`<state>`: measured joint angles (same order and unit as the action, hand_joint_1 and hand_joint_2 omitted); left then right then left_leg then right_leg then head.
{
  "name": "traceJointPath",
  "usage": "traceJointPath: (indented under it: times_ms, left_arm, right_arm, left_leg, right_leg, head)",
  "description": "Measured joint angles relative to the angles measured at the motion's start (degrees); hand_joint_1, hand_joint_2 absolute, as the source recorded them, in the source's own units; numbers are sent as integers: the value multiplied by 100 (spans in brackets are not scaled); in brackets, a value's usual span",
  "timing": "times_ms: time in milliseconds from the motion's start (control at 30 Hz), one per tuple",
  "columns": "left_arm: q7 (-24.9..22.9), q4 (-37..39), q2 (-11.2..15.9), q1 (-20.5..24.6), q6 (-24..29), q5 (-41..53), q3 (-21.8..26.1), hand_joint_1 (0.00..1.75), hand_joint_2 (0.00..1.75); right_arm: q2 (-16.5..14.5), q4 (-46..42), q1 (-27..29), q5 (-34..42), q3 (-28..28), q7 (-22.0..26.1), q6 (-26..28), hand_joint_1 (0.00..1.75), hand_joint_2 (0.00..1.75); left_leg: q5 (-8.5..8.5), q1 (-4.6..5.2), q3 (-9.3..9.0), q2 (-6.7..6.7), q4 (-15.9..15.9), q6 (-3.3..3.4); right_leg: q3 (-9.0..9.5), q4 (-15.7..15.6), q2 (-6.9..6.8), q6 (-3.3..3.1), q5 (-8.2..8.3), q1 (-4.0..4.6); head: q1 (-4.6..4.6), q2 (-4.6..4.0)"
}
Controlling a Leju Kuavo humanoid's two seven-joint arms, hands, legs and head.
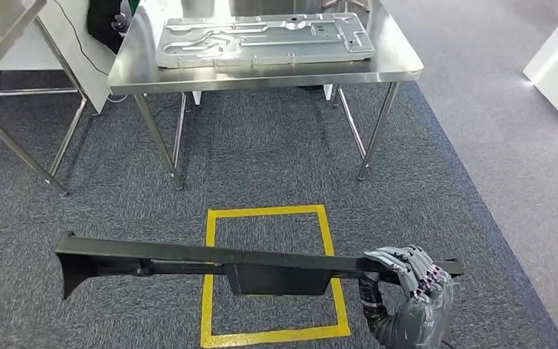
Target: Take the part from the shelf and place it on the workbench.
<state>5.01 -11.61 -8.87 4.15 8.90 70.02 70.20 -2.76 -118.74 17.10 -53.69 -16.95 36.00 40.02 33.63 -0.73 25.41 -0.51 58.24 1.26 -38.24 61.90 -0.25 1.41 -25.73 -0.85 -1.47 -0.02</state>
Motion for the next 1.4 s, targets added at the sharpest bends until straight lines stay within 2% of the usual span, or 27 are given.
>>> traceJointPath:
  times_ms: [33, 100, 133, 167, 200, 267, 300, 333, 367, 400, 467, 500, 533, 600, 667, 933, 1067, 1133, 1167, 1200, 1267, 1300, 1333, 1367, 1400]
  left_arm:
    - [1, 0, -2, 5, 0, 0, 1, 0, 175]
    - [1, 0, -3, 17, 0, 1, 2, 0, 175]
    - [0, 0, -2, 20, 0, 1, 2, 0, 175]
    - [0, 0, -2, 28, 0, 1, 2, 0, 175]
    - [1, 0, -2, 36, 0, 1, 2, 0, 175]
    - [2, 0, -4, 37, -1, 1, 2, 0, 175]
    - [3, 0, -5, 29, -1, 1, 2, 0, 175]
    - [0, 0, -5, 18, -1, 0, 2, 0, 175]
    - [-2, 0, -5, 10, -1, -1, 2, 0, 175]
    - [-4, 0, -4, 6, 0, -1, 2, 0, 175]
    - [-5, 0, 6, -5, 0, -1, 3, 0, 175]
    - [-4, 0, 13, -5, 0, -1, 3, 0, 175]
    - [-3, 0, 19, -5, 0, -1, 4, 0, 175]
    - [-4, 0, 19, 1, -1, -1, 4, 0, 175]
    - [-4, 0, 15, 8, -2, -2, 4, 0, 175]
    - [41, 0, -6, 39, -116, 142, -12, 0, 175]
    - [39, 0, -30, 51, -118, 143, -17, 0, 175]
    - [29, 0, -45, 54, -118, 136, -16, 0, 175]
    - [25, 0, -51, 58, -118, 133, -16, 0, 175]
    - [22, 0, -55, 61, -118, 131, -15, 0, 175]
    - [22, 0, -59, 69, -119, 129, -15, 0, 175]
    - [21, 0, -61, 67, -119, 129, -15, 0, 175]
    - [19, 0, -63, 61, -120, 128, -15, 0, 175]
    - [16, 0, -67, 54, -120, 128, -14, 0, 175]
    - [14, 0, -72, 51, -120, 128, -14, 0, 175]
  right_arm:
    - [2, 1, 3, 0, 1, 0, -1, 175, 175]
    - [1, -7, 10, -2, 3, 2, 0, 175, 175]
    - [1, -9, 10, -2, 3, 2, 1, 175, 175]
    - [-1, -11, 6, -2, 3, 3, 1, 175, 175]
    - [-3, -12, 3, -2, 2, 3, 1, 175, 175]
    - [-4, -11, -1, -2, 1, 4, 0, 175, 175]
    - [-4, -11, 0, -2, 1, 4, 0, 175, 175]
    - [-4, -10, 1, -2, 1, 4, 0, 175, 175]
    - [-4, -10, 1, -2, 1, 4, 0, 175, 175]
    - [-4, -10, 2, -2, 1, 4, 0, 175, 175]
    - [-3, -7, 0, -2, 1, 4, 0, 175, 175]
    - [-4, -5, -2, -2, 1, 4, 1, 175, 175]
    - [-5, -3, -3, -2, 1, 4, 2, 175, 175]
    - [-6, -2, -5, -2, 1, 3, 4, 175, 175]
    - [-6, -3, -7, -2, 1, 3, 3, 175, 175]
    - [-18, -12, -15, 1, 1, 63, 2, 175, 175]
    - [-23, -12, -23, -37, 1, 17, 2, 175, 175]
    - [-23, -13, -44, -96, 1, -54, 2, 175, 175]
    - [-23, -14, -60, -121, -1, -85, 2, 175, 175]
    - [-23, -14, -73, -142, -2, -112, 2, 175, 175]
    - [-23, -13, -86, -166, -3, -144, 2, 175, 175]
    - [-23, -13, -85, -176, -3, -153, 2, 175, 175]
    - [-23, -12, -85, -183, -3, -157, 2, 175, 175]
    - [-23, -12, -86, -187, -3, -160, 2, 175, 175]
    - [-23, -13, -87, -190, -3, -162, 2, 175, 175]
  left_leg:
    - [14, 3, -35, 3, -21, -42]
    - [-11, -1, -92, 13, -37, -117]
    - [-50, -5, -81, 18, 75, -141]
    - [-69, -12, 28, 20, 299, -159]
    - [-33, -18, 230, 21, 636, -175]
    - [233, -19, 733, 21, 1336, -204]
    - [397, -19, 936, 22, 1537, -213]
    - [477, -19, 1065, 22, 1573, -214]
    - [424, -18, 1122, 22, 1451, -204]
    - [217, -14, 1115, 22, 1181, -181]
    - [-402, 16, 1044, 25, 555, -105]
    - [-610, 42, 1015, 22, 355, -71]
    - [-724, 65, 1006, 20, 253, -40]
    - [-746, 76, 957, 9, 205, -52]
    - [-762, 71, 914, 1, 183, -62]
    - [-637, 92, 843, -1, 164, 94]
    - [-585, 104, 803, -7, 144, 171]
    - [-554, 85, 716, -12, 101, 221]
    - [-539, 76, 665, -12, 83, 244]
    - [-526, 77, 635, -7, 73, 258]
    - [-494, 92, 604, -5, 74, 267]
    - [-472, 102, 577, -7, 74, 261]
    - [-444, 112, 538, -9, 75, 253]
    - [-410, 122, 481, -12, 75, 242]
    - [-368, 131, 413, -13, 74, 229]
  right_leg:
    - [-13, -68, -2, -48, 75, 19]
    - [71, -155, 23, -144, 36, 27]
    - [151, -210, 32, -187, 12, 19]
    - [242, -259, 31, -227, -14, 13]
    - [332, -303, 28, -259, -51, 8]
    - [479, -341, 22, -298, -148, 18]
    - [551, -345, 30, -304, -205, 24]
    - [631, -345, 42, -306, -265, 30]
    - [718, -345, 54, -302, -329, 36]
    - [813, -345, 62, -294, -394, 43]
    - [967, -348, 68, -262, -520, 54]
    - [1009, -346, 72, -232, -571, 57]
    - [1044, -342, 78, -197, -603, 57]
    - [1086, -338, 83, -189, -622, 62]
    - [1126, -371, 77, -216, -628, 67]
    - [1321, -652, 70, -90, -703, 55]
    - [1388, -658, 72, 10, -694, 32]
    - [1333, -441, 64, 49, -754, 20]
    - [1204, -186, 58, 59, -860, 14]
    - [981, 186, 51, 66, -1013, 10]
    - [411, 981, 49, 66, -1287, 11]
    - [190, 1210, 49, 54, -1293, 13]
    - [77, 1230, 49, 32, -1170, 20]
    - [78, 1025, 49, -11, -916, 38]
    - [164, 644, 47, -77, -586, 66]
  head:
    - [-1, 0]
    - [2, 1]
    - [3, 1]
    - [3, 1]
    - [4, 1]
    - [4, 0]
    - [4, 0]
    - [4, 0]
    - [5, 0]
    - [5, 1]
    - [3, 1]
    - [4, 1]
    - [4, 1]
    - [6, 1]
    - [4, 1]
    - [4, 1]
    - [4, 1]
    - [3, 1]
    - [3, 1]
    - [3, 1]
    - [3, 0]
    - [3, 0]
    - [3, 1]
    - [3, 1]
    - [3, 1]
